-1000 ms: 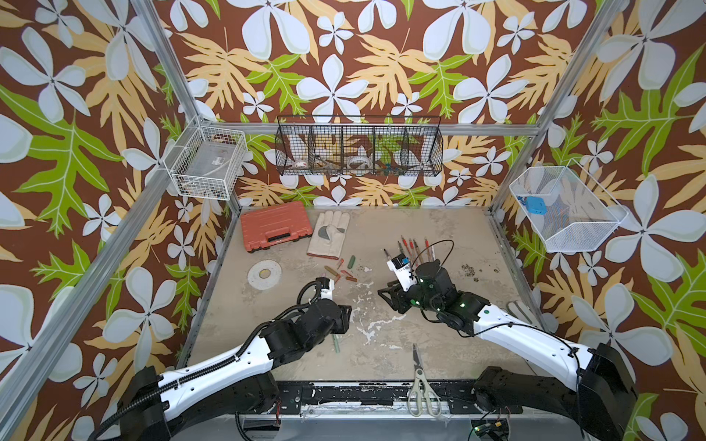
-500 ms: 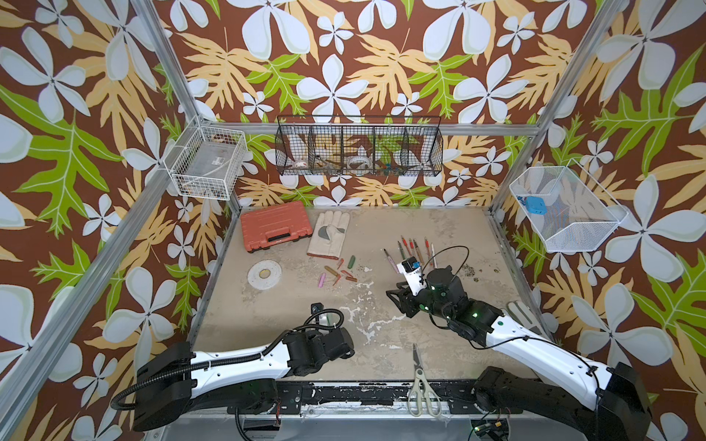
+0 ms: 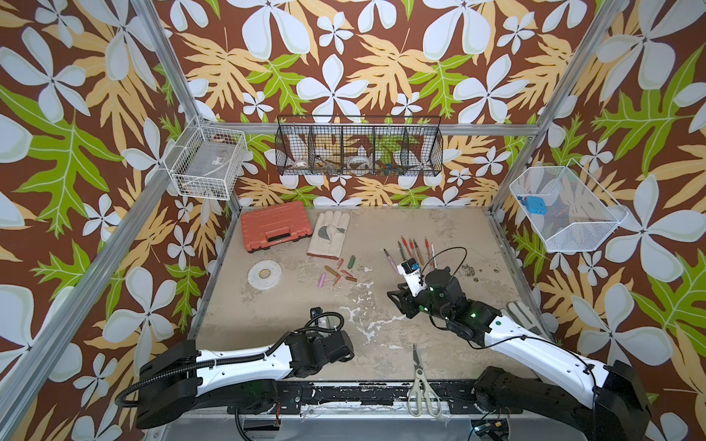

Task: Remove pen caps from pens
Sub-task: Pick up the pen from the bottom-center of the table.

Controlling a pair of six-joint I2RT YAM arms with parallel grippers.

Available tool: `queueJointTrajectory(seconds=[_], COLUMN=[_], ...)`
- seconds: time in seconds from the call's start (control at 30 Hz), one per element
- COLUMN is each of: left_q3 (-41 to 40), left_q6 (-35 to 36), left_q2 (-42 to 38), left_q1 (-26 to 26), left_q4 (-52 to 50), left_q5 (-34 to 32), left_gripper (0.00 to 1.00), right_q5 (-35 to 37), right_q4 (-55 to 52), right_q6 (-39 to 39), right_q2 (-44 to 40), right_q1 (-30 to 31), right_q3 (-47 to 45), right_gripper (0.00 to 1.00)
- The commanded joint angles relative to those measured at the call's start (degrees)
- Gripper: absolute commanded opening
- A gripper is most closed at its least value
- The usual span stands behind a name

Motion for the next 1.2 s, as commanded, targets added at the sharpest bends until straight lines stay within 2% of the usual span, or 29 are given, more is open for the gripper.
queueJointTrajectory(seconds=[0.0, 0.37, 0.63, 1.17], left_q3=[0.1, 0.7, 4.6, 6.0], left_q6=[-1.3, 0.5, 1.5, 4.1], left_q2=[-0.8, -3.0, 3.6, 13.3], left_q1=[-0.1, 0.0, 0.1, 1.0], left_q4=[-3.0, 0.7, -2.1, 0.7], left_q5=[-1.7, -4.0, -5.5, -2.5], left_gripper=[0.48, 0.40, 0.33, 0.32], right_q5=[1.3, 1.0, 1.5, 1.7], right_q4=[0.7, 0.9, 0.8, 1.0], right_q6=[-0.8, -0.7, -0.9, -0.9], right_q2=[0.2, 0.3, 0.2, -0.2], right_q1=[0.0, 0.0, 0.0, 0.0], right_q3=[-0.1, -0.3, -0.2, -0.5], right_gripper=[0.48, 0.48, 0.47, 0.46])
